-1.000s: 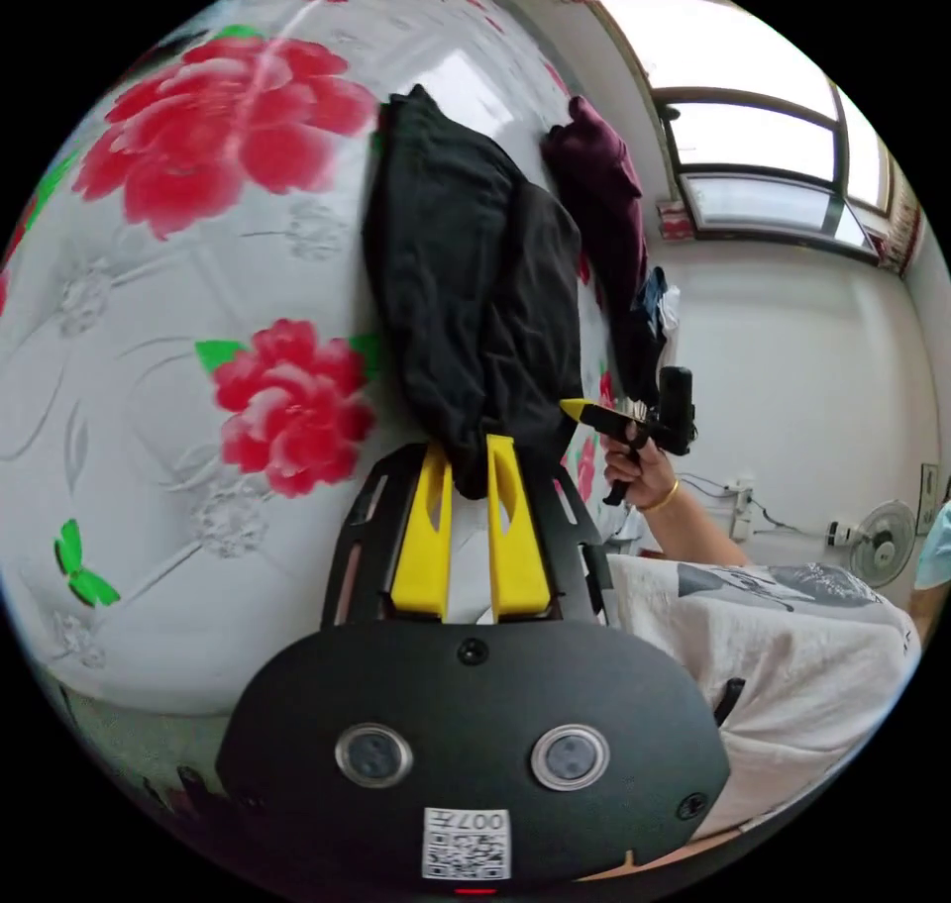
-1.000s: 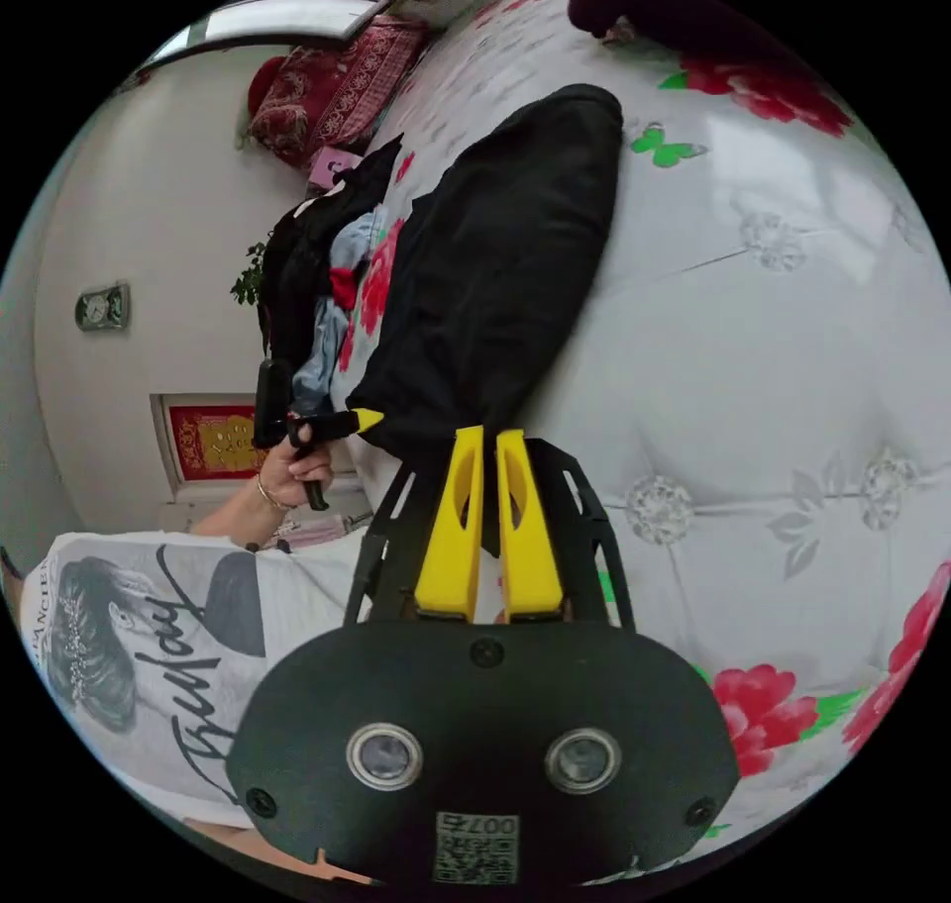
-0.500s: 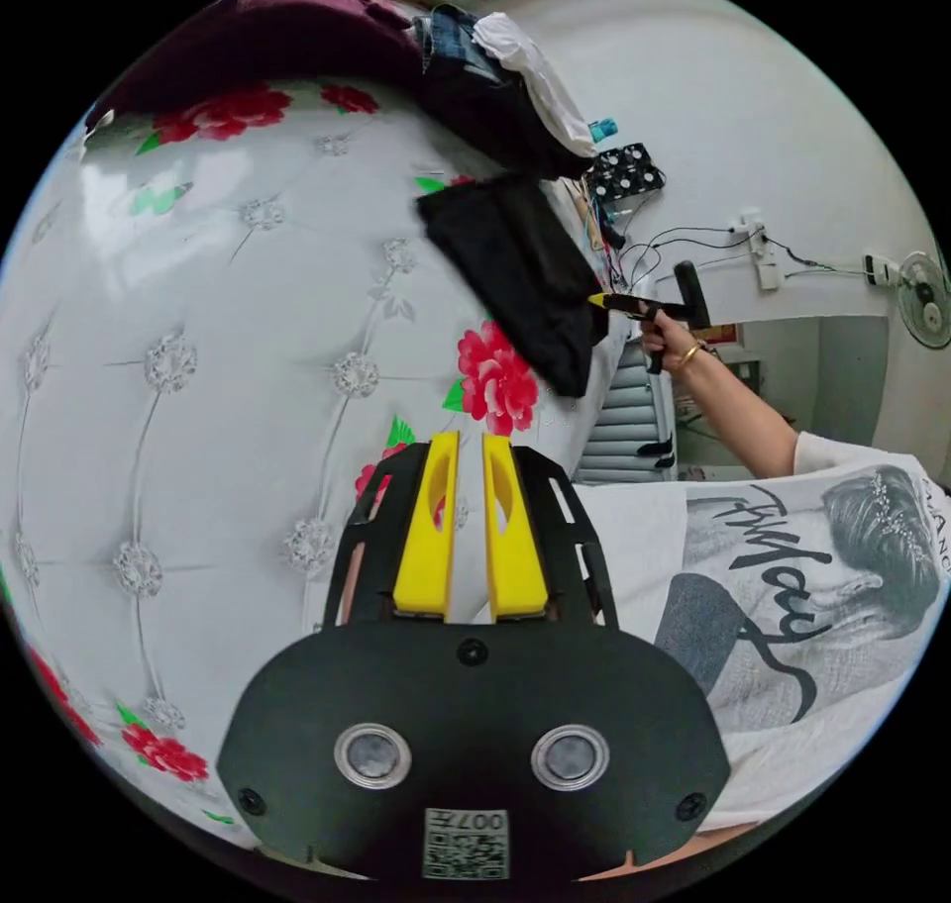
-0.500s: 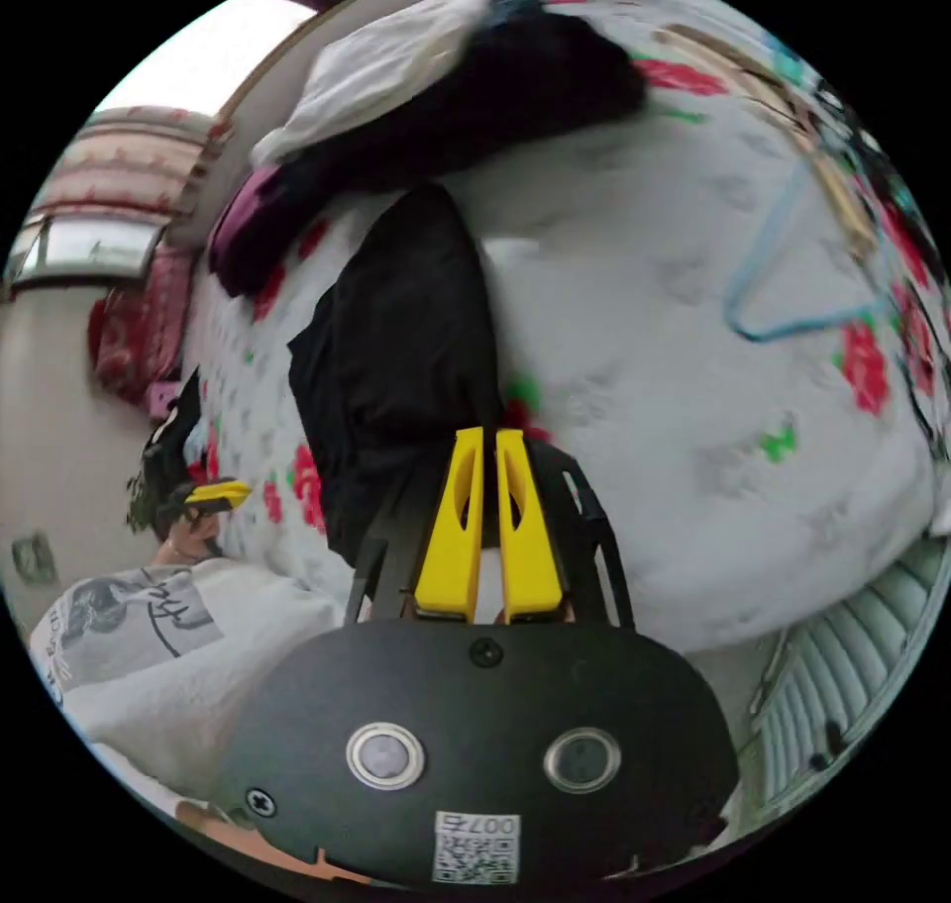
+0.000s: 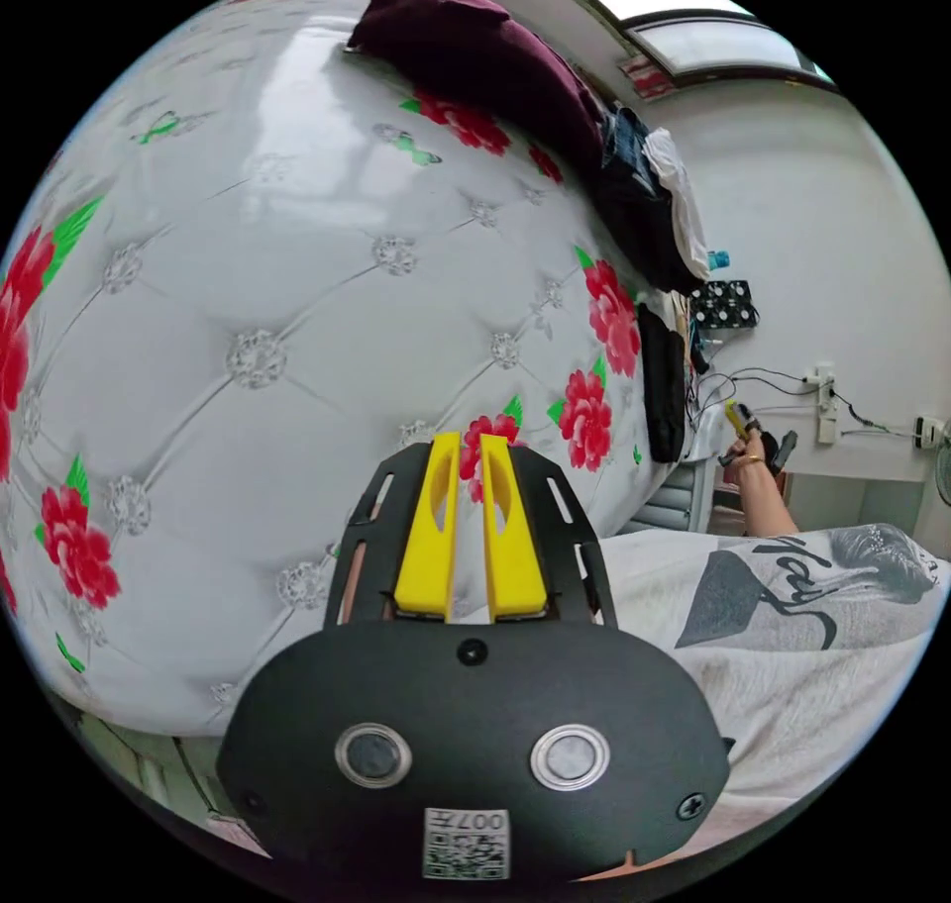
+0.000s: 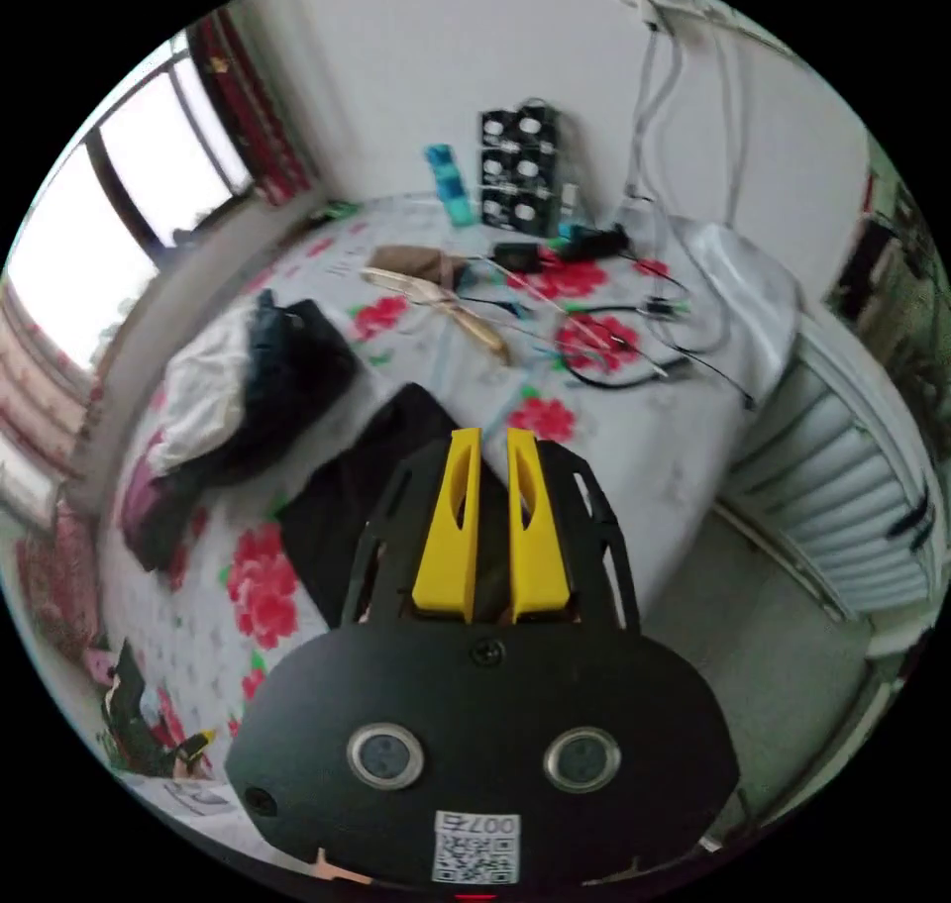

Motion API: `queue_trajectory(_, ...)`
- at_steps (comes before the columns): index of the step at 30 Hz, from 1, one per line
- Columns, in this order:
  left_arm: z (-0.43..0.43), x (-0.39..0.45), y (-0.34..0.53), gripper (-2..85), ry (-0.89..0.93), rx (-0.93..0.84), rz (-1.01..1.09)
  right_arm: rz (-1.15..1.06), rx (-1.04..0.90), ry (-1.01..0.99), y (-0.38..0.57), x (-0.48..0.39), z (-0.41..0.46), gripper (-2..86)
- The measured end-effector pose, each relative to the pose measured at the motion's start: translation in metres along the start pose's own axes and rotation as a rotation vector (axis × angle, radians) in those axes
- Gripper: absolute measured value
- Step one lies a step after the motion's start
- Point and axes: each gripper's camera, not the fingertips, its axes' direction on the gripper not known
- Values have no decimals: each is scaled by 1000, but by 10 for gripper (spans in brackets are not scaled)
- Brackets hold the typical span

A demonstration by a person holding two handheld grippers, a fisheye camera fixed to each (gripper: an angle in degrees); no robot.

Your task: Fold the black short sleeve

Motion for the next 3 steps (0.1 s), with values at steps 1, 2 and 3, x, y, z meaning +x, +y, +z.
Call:
queue_trajectory(1, 2, -1, 0, 27, -1, 0, -8, -58, -13, -156, -17, -24, -2, 49)
queue_trajectory(2, 7, -1, 0, 27, -1, -4, -20, -85, -34, -228, -26, -38, 0, 50)
queue_trajectory(3, 13, -1, -1, 27, -1, -9, -29, -132, -77, -356, -43, -67, 6, 51)
